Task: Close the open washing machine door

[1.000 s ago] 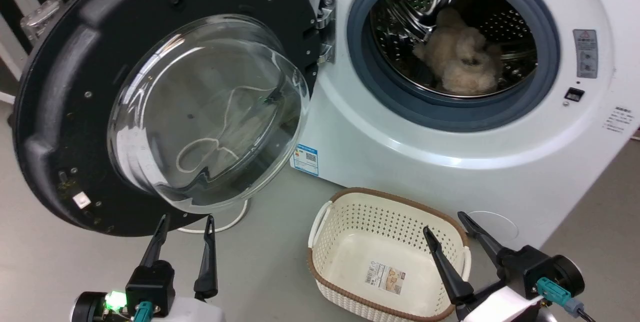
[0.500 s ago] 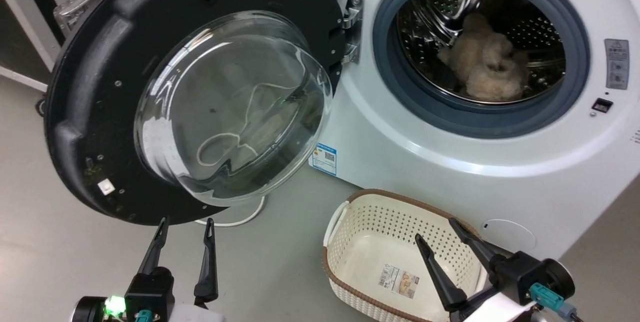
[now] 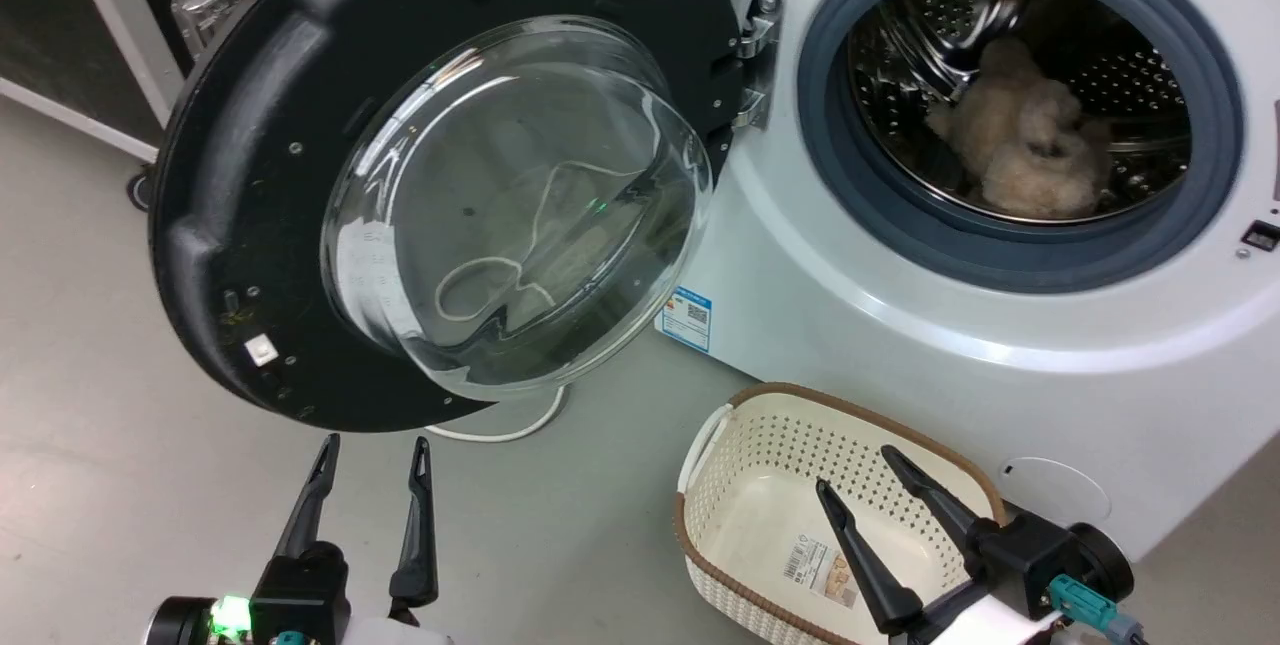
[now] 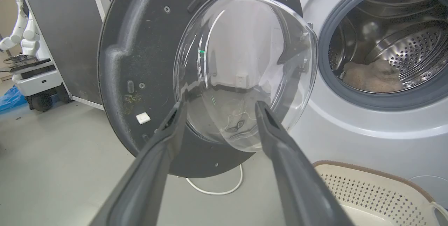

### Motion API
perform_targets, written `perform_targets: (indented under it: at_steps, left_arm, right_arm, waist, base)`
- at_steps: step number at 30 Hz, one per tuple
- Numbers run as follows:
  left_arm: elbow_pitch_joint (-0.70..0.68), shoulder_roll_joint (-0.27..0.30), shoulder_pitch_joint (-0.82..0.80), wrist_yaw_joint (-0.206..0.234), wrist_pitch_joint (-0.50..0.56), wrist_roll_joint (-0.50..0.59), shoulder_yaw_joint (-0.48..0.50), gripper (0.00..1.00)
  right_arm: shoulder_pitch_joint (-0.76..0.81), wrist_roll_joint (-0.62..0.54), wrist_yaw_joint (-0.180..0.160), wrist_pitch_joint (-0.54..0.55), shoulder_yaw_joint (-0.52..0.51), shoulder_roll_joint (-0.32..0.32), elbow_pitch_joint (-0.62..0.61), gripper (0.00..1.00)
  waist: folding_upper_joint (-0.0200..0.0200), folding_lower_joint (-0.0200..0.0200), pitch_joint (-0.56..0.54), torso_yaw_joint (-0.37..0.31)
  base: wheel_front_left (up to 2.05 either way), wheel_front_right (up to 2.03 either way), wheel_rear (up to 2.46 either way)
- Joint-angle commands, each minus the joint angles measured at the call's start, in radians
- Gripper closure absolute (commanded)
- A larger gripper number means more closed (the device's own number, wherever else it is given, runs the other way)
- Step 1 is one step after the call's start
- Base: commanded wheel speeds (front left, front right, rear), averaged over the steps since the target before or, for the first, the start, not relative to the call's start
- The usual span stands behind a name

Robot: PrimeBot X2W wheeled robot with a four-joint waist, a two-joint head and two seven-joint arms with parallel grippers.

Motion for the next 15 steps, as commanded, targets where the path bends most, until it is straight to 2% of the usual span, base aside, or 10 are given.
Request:
perform_targets:
  at_steps: [1,2,3,9,12,15]
  left_arm:
    - [-0.002,0.004,0.018,0.001,-0.012,-0.013,-0.003,0.55]
    - [0.000,0.003,0.019,-0.002,-0.014,-0.018,-0.005,0.93]
    - [0.003,0.004,0.020,-0.006,-0.016,-0.020,-0.008,1.00]
    - [-0.011,-0.003,0.008,-0.019,-0.029,-0.044,-0.012,1.00]
    - [-0.042,-0.024,-0.005,-0.039,-0.035,-0.120,0.022,1.00]
    - [-0.085,-0.021,-0.029,-0.064,-0.041,-0.167,0.078,1.00]
  right_arm:
    - [-0.008,0.009,0.001,-0.011,0.008,-0.009,0.006,0.00]
    - [-0.007,0.011,0.001,-0.014,0.010,-0.010,0.007,0.00]
    - [-0.005,0.013,0.001,-0.016,0.013,-0.011,0.009,0.00]
    - [0.010,0.020,0.001,-0.028,0.006,-0.018,0.010,0.00]
    - [0.026,0.018,0.001,-0.034,-0.002,-0.020,0.006,0.00]
    - [0.039,0.012,0.001,-0.041,-0.008,-0.021,0.000,0.00]
  waist:
    - [0.0000,0.0000,0.000,0.008]
    - [0.0000,0.0000,0.000,0.012]
    - [0.0000,0.0000,0.000,0.016]
    - [0.0000,0.0000,0.011,0.044]
    - [0.0000,0.0000,0.017,0.055]
    - [0.0000,0.0000,0.027,0.051]
  base:
    - [0.00,0.00,0.00]
    - [0.00,0.00,0.00]
    - [0.00,0.00,0.00]
    - [0.00,0.00,0.00]
    - [0.00,0.00,0.00]
    - [0.00,0.00,0.00]
